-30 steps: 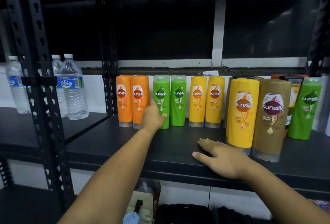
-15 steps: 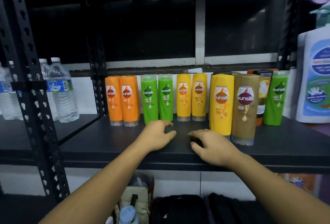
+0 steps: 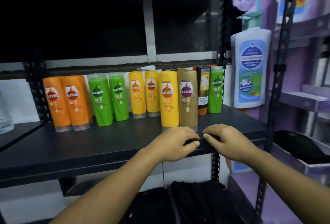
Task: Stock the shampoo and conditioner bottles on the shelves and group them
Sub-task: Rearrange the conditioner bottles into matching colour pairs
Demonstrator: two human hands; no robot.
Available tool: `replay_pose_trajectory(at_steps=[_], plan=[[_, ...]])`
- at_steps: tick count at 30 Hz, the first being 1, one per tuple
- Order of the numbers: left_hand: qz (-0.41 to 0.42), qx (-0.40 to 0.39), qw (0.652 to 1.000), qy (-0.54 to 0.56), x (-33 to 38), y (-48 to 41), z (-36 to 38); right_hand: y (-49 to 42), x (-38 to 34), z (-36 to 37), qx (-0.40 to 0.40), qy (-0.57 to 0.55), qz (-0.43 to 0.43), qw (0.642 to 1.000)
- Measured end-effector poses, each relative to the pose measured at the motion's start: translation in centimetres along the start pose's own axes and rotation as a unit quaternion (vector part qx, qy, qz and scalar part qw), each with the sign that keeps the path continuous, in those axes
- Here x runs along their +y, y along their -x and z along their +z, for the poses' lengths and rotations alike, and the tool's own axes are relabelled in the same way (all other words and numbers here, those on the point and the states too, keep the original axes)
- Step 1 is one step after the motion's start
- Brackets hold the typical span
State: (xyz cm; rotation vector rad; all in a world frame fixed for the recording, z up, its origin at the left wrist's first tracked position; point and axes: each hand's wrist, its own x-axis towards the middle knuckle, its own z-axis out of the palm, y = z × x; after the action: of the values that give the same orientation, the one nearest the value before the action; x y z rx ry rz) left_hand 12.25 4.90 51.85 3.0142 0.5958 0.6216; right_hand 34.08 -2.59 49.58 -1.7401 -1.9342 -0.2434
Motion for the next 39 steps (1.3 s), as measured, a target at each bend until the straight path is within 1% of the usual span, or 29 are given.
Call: replay_pose_trajectory(at_steps=[2, 7, 8, 11, 14, 18, 20, 22, 25, 27, 28, 31, 32, 33, 35, 37, 39], plan=[[0.016, 0.000, 1.000, 0.008, 0.9, -2.2, 1.1, -0.4, 2.0, -0.7, -0.023, -0.004, 0.041, 0.999], [0.023, -0.029, 0.999, 0.003, 2.3, -7.5, 3.0, -3.2, 5.6, -2.0, -0.151, 0.030, 0.125, 0.980], [0.020, -0.034, 0.999, -0.001, 2.4, -8.4, 3.2, -3.8, 6.1, -2.2, -0.167, 0.032, 0.139, 0.976], [-0.013, -0.059, 0.998, -0.008, 2.2, -10.3, 4.0, -5.4, 7.7, -2.4, -0.191, 0.032, 0.188, 0.963], [-0.040, -0.100, 0.994, -0.008, 2.1, -11.0, 4.8, -6.9, 8.7, -2.1, -0.192, 0.031, 0.229, 0.954], [-0.056, -0.140, 0.988, -0.026, 2.5, -11.0, 5.1, -9.2, 9.5, -1.4, -0.157, -0.024, 0.281, 0.946], [-0.064, -0.146, 0.987, -0.031, 2.7, -11.1, 5.1, -10.3, 10.1, -1.0, -0.111, -0.067, 0.296, 0.946], [-0.070, -0.150, 0.985, -0.039, 2.9, -11.1, 5.1, -11.2, 10.9, -0.4, -0.045, -0.144, 0.298, 0.942], [-0.070, -0.155, 0.985, -0.043, 2.8, -11.3, 5.1, -12.3, 12.0, 0.4, 0.044, -0.281, 0.291, 0.914], [-0.070, -0.158, 0.984, -0.041, 2.6, -11.4, 5.2, -12.8, 12.5, 1.0, 0.087, -0.336, 0.291, 0.891], [-0.070, -0.159, 0.984, -0.039, 2.6, -11.4, 5.2, -13.0, 12.7, 1.3, 0.104, -0.329, 0.293, 0.892], [-0.069, -0.150, 0.986, -0.039, 2.6, -11.3, 5.4, -13.3, 13.0, 2.1, 0.135, -0.193, 0.303, 0.923], [-0.069, -0.146, 0.986, -0.042, 2.6, -11.2, 5.4, -13.3, 13.1, 2.3, 0.143, -0.160, 0.303, 0.928], [-0.069, -0.143, 0.986, -0.044, 2.6, -11.2, 5.5, -13.4, 13.2, 2.4, 0.151, -0.150, 0.296, 0.931], [-0.069, -0.143, 0.986, -0.045, 2.5, -11.3, 5.6, -13.7, 13.5, 2.5, 0.141, -0.174, 0.284, 0.932], [-0.071, -0.146, 0.986, -0.045, 2.5, -11.3, 5.5, -13.8, 13.5, 2.4, 0.109, -0.219, 0.276, 0.929], [-0.073, -0.146, 0.986, -0.042, 2.4, -11.3, 5.5, -13.9, 13.3, 2.2, 0.114, -0.218, 0.284, 0.927]])
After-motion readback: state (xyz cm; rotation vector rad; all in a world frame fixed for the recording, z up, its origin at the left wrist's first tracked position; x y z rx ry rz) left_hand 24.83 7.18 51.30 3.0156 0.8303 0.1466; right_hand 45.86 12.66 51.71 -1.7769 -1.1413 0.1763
